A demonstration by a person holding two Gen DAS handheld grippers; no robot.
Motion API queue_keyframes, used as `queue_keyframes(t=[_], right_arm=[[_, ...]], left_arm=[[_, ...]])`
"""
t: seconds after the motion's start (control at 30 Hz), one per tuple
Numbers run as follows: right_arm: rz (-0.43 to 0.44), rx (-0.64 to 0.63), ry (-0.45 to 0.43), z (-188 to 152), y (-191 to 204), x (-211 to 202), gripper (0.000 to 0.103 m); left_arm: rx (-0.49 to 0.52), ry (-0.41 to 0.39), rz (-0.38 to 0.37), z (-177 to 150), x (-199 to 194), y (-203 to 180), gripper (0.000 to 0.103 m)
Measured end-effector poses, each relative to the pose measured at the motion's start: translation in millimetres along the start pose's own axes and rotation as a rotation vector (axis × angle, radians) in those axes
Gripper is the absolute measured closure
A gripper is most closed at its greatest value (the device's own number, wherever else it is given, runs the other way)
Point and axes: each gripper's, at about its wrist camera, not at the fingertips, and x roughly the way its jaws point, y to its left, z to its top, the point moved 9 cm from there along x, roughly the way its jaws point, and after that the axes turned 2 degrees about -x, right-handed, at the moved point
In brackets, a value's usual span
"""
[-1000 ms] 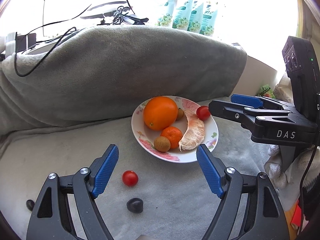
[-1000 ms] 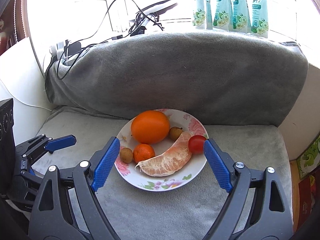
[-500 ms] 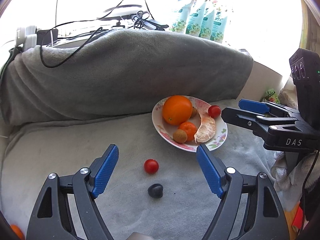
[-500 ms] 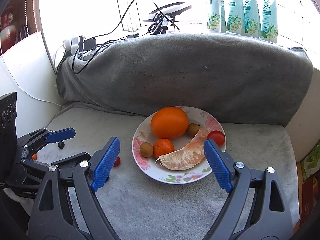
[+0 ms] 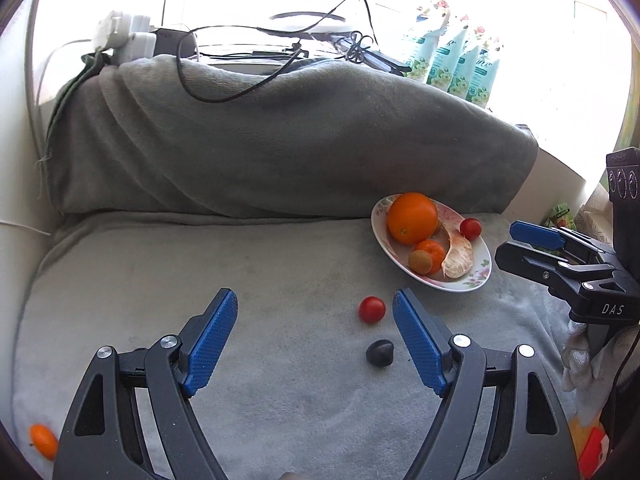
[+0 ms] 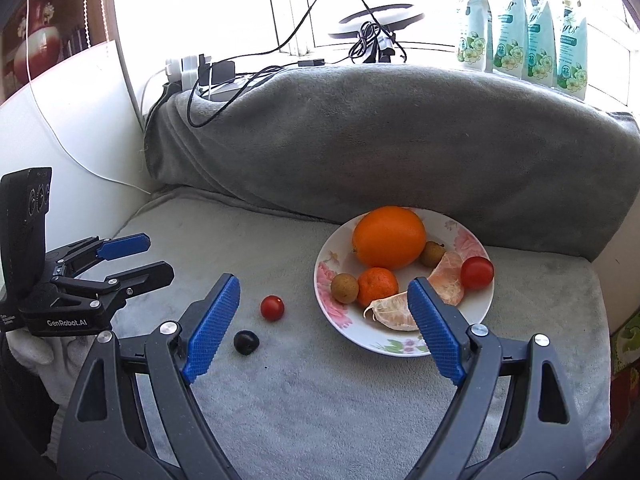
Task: Organize fruits
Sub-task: 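Move both tools back toward the dark plums on the blanket, then close the right gripper on a dark plum while the left gripper grasps another plum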
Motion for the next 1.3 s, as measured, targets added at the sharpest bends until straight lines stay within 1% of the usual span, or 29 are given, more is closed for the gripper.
queue_keyframes(t=[0.3,0.33,0.47,0.53,0.6,0.7,0.73,0.8,0.87,0.9,0.97,1.0,1.03,1.1,1.2,1.23,1.3], right_arm=[[0.056,-0.026,0.034,-10.4,23.8,13.6,0.015],[0.063,-0.029,0.040,-12.1,26.4,15.5,0.015],[0.083,-0.051,0.063,-19.8,37.9,23.1,0.015],[0.094,-0.061,0.077,-23.6,43.3,27.8,0.015],[0.106,-0.071,0.093,-28.0,49.0,32.7,0.015],[0.115,-0.089,0.110,-33.5,57.5,39.5,0.016],[0.117,-0.096,0.115,-35.0,60.2,41.6,0.019],[0.123,-0.106,0.129,-38.1,66.0,45.4,0.023],[0.127,-0.111,0.140,-41.6,69.8,49.2,0.023],[0.129,-0.112,0.145,-43.3,71.1,51.1,0.024],[0.131,-0.117,0.159,-47.2,73.0,55.0,0.032],[0.135,-0.121,0.171,-49.9,74.4,57.7,0.040],[0.138,-0.126,0.184,-52.9,75.7,60.1,0.044],[0.137,-0.137,0.202,-58.6,76.9,64.2,0.046],[0.135,-0.155,0.225,-65.3,79.0,70.2,0.057],[0.133,-0.158,0.231,-67.0,78.9,72.3,0.059],[0.129,-0.159,0.242,-69.3,78.5,76.8,0.059]], left_arm=[[-0.071,0.006,0.069,-19.0,-11.9,51.8,0.024],[-0.079,0.007,0.076,-21.4,-13.1,57.0,0.028],[-0.114,0.019,0.100,-32.0,-14.2,77.1,0.032],[-0.129,0.028,0.108,-37.6,-14.1,86.1,0.038],[-0.146,0.036,0.116,-44.0,-13.6,93.4,0.040],[-0.167,0.055,0.126,-51.8,-9.9,103.4,0.046],[-0.176,0.060,0.126,-53.7,-8.6,106.3,0.048],[-0.186,0.067,0.131,-56.0,-6.2,110.5,0.049],[-0.188,0.073,0.134,-57.3,-3.6,112.9,0.051],[-0.188,0.075,0.138,-57.8,-2.2,114.0,0.054],[-0.192,0.082,0.139,-59.2,1.2,117.7,0.057],[-0.197,0.087,0.141,-59.5,3.7,119.8,0.058],[-0.203,0.090,0.142,-60.4,5.5,121.7,0.059],[-0.213,0.095,0.142,-61.5,8.3,124.6,0.059],[-0.216,0.101,0.145,-63.1,11.2,127.5,0.061],[-0.218,0.104,0.146,-63.4,12.3,128.5,0.062],[-0.222,0.105,0.146,-63.3,14.1,130.4,0.063]])
